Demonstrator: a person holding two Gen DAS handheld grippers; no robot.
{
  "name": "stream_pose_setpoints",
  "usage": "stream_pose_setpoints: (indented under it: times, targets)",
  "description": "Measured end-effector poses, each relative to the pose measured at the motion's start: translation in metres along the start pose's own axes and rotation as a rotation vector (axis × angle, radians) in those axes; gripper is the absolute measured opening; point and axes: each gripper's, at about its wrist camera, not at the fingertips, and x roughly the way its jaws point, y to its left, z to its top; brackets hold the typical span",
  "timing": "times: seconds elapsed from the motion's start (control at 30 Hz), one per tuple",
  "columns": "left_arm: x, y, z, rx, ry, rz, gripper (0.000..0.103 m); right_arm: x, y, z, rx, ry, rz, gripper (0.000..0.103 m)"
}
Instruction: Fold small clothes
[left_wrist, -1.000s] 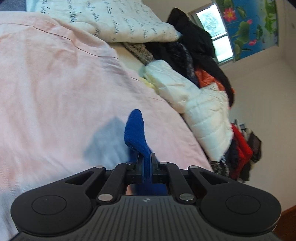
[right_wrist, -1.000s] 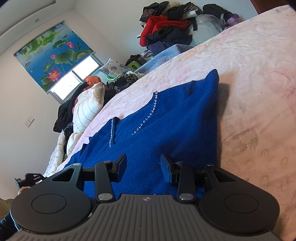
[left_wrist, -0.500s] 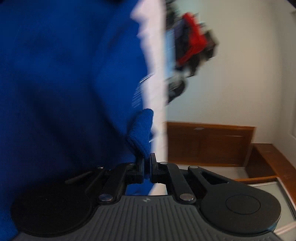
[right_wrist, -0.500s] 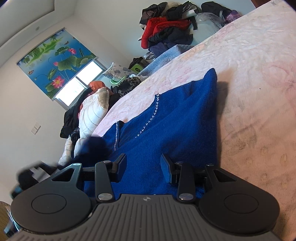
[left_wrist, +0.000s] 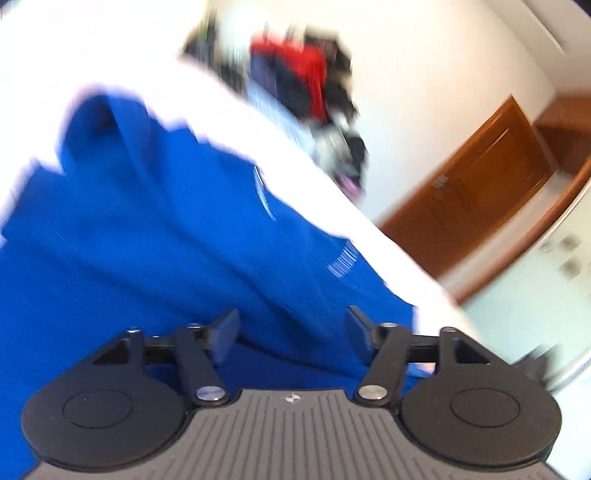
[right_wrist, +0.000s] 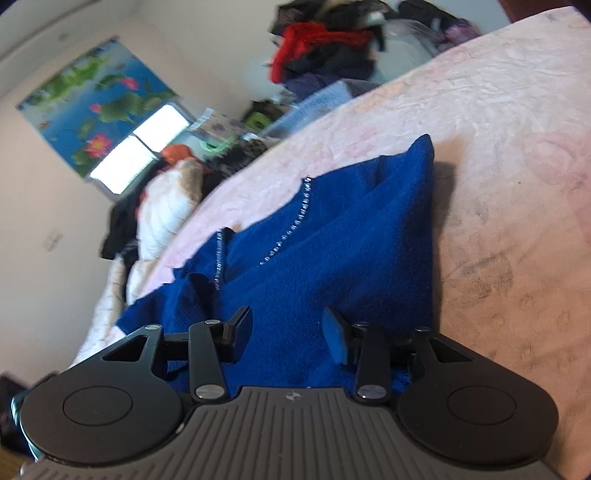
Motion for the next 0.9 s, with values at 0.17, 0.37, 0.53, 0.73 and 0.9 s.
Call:
stream_pose_setpoints:
  times: [0.17,0.37,0.53,0.73,0.9]
  targets:
    - [-0.018,0.002,-0.016,0.158,-0.188,0.132,0.072,0.025,0.054,0.004,0.067,0.123,0.161,0.087]
    - [-0.005,0.005,-0.01,0.168,-0.116,0.125,0.085,0.083,0.062,-0.013,0.175,0.294,0.063,0.064]
    - [-0.002,0.017,-0.018,0.076,-0.08,0.116,0.085,0.096,0.069,-0.02,0.2,0.284,0.056,0.06]
    - [-0.006,0.016,-0.023,0.082,-0.083,0.117,0.086,0.096,0.066,-0.02,0.188,0.269,0.025,0.014]
    - [-0.005,0.015,-0.022,0.08,-0.083,0.116,0.086,0.078,0.095,0.007,0.022,0.191,0.007,0.01]
